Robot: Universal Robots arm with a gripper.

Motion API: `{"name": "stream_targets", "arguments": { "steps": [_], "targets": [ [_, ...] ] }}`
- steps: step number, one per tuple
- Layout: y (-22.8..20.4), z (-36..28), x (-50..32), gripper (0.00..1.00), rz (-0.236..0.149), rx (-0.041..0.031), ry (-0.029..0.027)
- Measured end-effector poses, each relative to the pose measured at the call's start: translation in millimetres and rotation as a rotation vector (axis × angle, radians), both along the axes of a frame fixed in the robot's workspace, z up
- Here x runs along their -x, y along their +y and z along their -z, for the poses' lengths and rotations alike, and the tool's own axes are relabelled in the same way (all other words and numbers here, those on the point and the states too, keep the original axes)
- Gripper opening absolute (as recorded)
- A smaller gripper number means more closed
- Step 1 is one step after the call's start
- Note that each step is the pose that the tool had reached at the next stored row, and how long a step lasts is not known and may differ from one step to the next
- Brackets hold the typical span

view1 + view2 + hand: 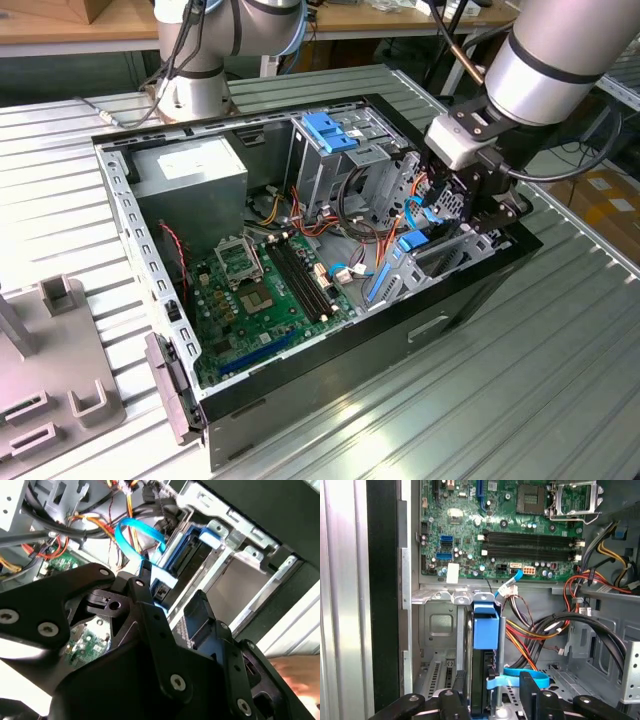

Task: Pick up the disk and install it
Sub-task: 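Insert the first disk wire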

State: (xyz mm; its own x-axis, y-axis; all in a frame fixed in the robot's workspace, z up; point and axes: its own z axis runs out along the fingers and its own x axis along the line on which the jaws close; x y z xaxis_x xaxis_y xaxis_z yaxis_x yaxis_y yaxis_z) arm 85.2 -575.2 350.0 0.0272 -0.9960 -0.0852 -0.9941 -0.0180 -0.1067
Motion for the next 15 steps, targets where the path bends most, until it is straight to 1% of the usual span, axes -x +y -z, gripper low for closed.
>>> {"name": "stream_targets", "arguments": {
  "steps": [1, 2, 3, 4, 5, 6, 7, 9, 10, 11, 14, 15],
  "targets": [
    [0.0, 0.3, -1.0, 0.54, 0.000, -0.0001, 0.0424],
    [0.0, 0.4, -1.7, 0.54, 0.000, -0.0001, 0.0769],
    [0.1, 0.4, -1.8, 0.54, 0.000, -0.0001, 0.0826],
    [0.1, 0.4, -1.8, 0.54, 0.000, 0.0000, 0.0848],
    [0.0, 0.4, -1.8, 0.54, 0.000, -0.0001, 0.0889],
    [0.0, 0.4, -3.1, 0.54, 0.000, 0.0000, 0.0891],
    [0.0, 0.5, -7.2, 0.54, 0.000, -0.0002, 0.0891],
    [0.0, 0.4, -13.0, 0.54, 0.000, 0.0000, 0.0892],
    [0.1, 0.4, -20.8, 0.54, 0.000, -0.0001, 0.0892],
    [0.1, 0.5, -26.9, 0.54, 0.000, -0.0001, 0.0893],
    [0.1, 0.4, -35.0, 0.54, 0.000, -0.0001, 0.0894],
    [0.1, 0.4, -36.3, 0.54, 0.000, 0.0000, 0.0894]
  ]
}}
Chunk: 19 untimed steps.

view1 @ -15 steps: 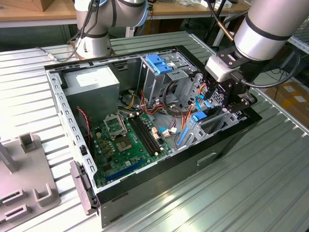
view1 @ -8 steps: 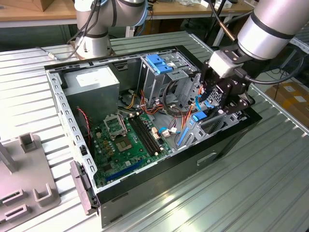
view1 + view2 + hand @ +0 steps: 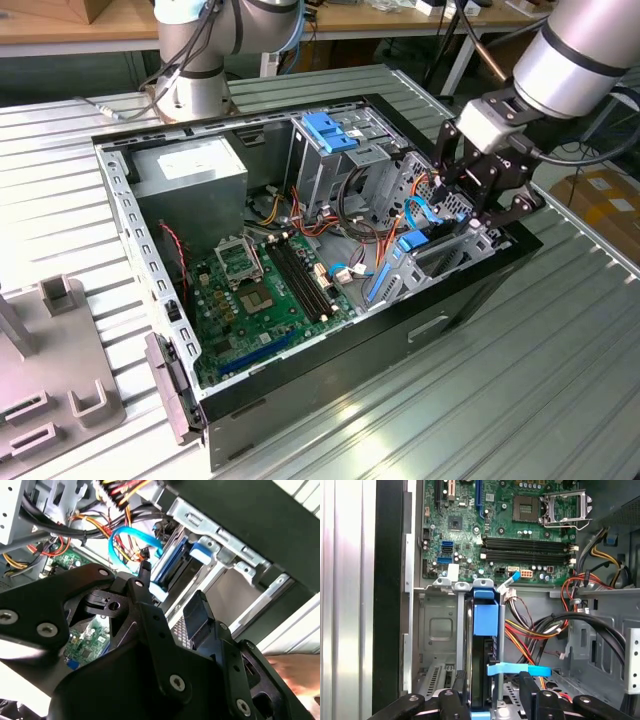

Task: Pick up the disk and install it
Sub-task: 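Insert the first disk wire, then insert the second disk wire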

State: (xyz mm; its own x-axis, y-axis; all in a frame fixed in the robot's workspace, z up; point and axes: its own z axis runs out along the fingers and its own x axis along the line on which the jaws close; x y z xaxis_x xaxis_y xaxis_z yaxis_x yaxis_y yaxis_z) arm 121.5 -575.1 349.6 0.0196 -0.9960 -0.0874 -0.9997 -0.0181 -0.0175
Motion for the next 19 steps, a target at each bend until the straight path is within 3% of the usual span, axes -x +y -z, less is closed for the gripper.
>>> {"name": "stream_targets", "arguments": {
  "steps": [4, 6, 19],
  "targets": [
    [0.1, -0.6, -2.9, 0.54, 0.000, 0.0000, 0.0001],
    [0.2, -5.9, -2.9, 0.54, 0.000, -0.0001, 0.0000],
    [0.2, -6.9, -2.9, 0.54, 0.000, 0.0001, 0.0000]
  ]
}}
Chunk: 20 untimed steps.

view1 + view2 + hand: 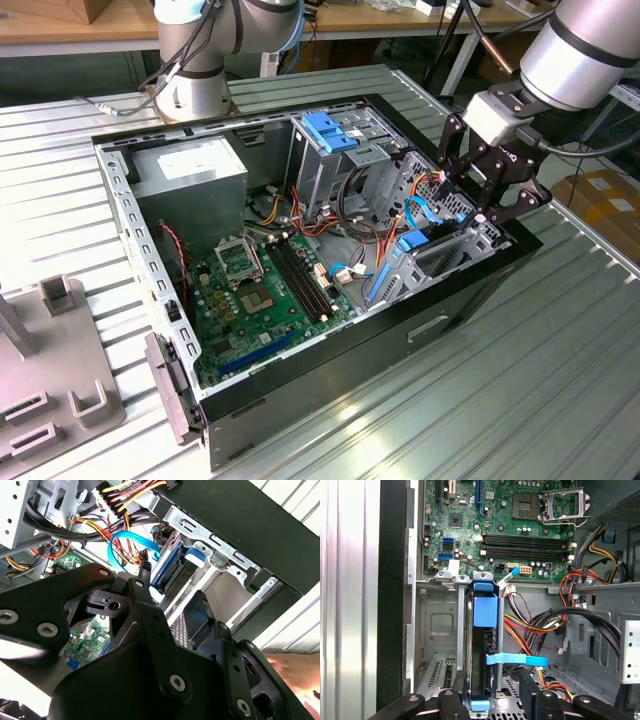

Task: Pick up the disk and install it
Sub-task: 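Insert the second disk wire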

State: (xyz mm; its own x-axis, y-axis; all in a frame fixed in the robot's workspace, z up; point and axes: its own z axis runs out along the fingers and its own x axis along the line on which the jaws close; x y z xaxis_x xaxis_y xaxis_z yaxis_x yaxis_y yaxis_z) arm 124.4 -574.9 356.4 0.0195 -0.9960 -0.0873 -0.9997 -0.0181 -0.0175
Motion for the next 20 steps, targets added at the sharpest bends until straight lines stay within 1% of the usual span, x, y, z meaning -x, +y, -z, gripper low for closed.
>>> {"name": "stream_targets", "arguments": {
  "steps": [1, 2, 3, 4, 5, 7, 10, 11, 12, 13, 15, 17, 20],
  "targets": [
    [0.0, 0.0, 0.0, 0.54, 0.000, 0.0000, 0.0000],
    [2.6, -0.2, -0.2, 0.54, -0.001, 0.0002, 0.0000],
    [14.5, -0.1, -0.5, 0.54, -0.001, 0.0002, 0.0000],
    [25.1, -0.1, -2.1, 0.54, -0.003, 0.0002, 0.0000],
    [27.0, -0.1, -3.2, 0.54, -0.005, 0.0001, 0.0000],
    [27.6, -0.1, -6.1, 0.54, -0.018, 0.0003, 0.0000],
    [28.0, -0.1, -7.9, 0.54, -0.042, 0.0002, 0.0000],
    [28.0, -0.1, -8.5, 0.54, -0.064, 0.0002, 0.0000],
    [28.1, 0.0, -11.7, 0.54, -0.077, 0.0001, 0.0000],
    [28.1, -0.1, -14.1, 0.54, -0.082, 0.0002, 0.0000],
    [28.3, -0.2, -16.0, 0.54, -0.092, 0.0003, 0.0001],
    [28.3, -0.2, -17.6, 0.54, -0.123, 0.0003, 0.0000],
    [28.2, -0.2, -21.1, 0.54, -0.182, 0.0002, 0.0000]
  ]
}}
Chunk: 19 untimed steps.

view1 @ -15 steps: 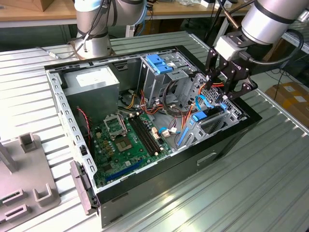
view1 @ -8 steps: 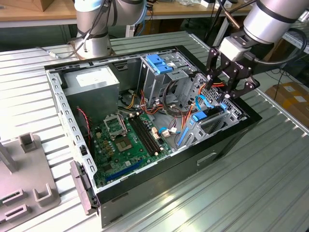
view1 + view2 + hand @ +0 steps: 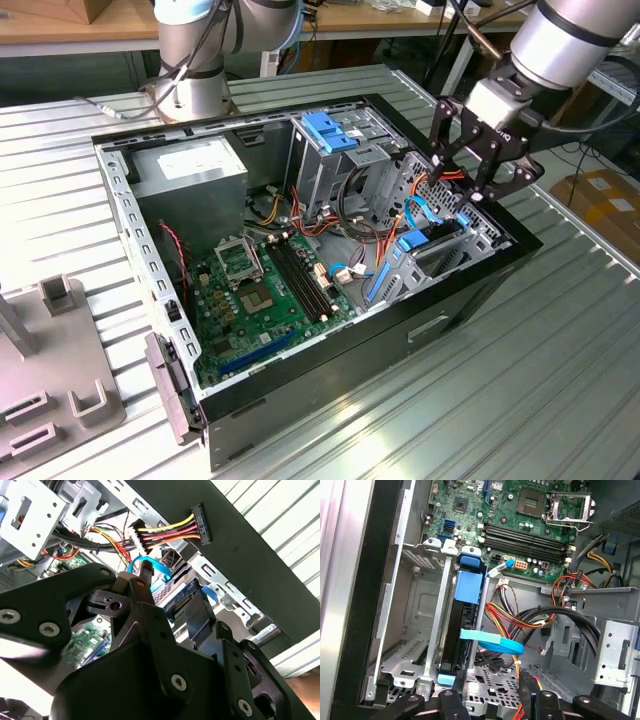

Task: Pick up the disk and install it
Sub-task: 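Insert the second disk wire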

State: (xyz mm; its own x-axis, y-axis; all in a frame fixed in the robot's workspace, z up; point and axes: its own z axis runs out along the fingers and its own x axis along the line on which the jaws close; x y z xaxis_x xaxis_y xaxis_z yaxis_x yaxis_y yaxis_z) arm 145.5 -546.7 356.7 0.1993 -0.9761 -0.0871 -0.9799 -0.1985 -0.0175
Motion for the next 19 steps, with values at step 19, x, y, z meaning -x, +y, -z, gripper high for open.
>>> {"name": "stream_targets", "arguments": {
  "steps": [19],
  "targets": [
    [0.3, -7.6, -3.8, 0.54, -0.229, -0.0001, 0.0000]
  ]
}}
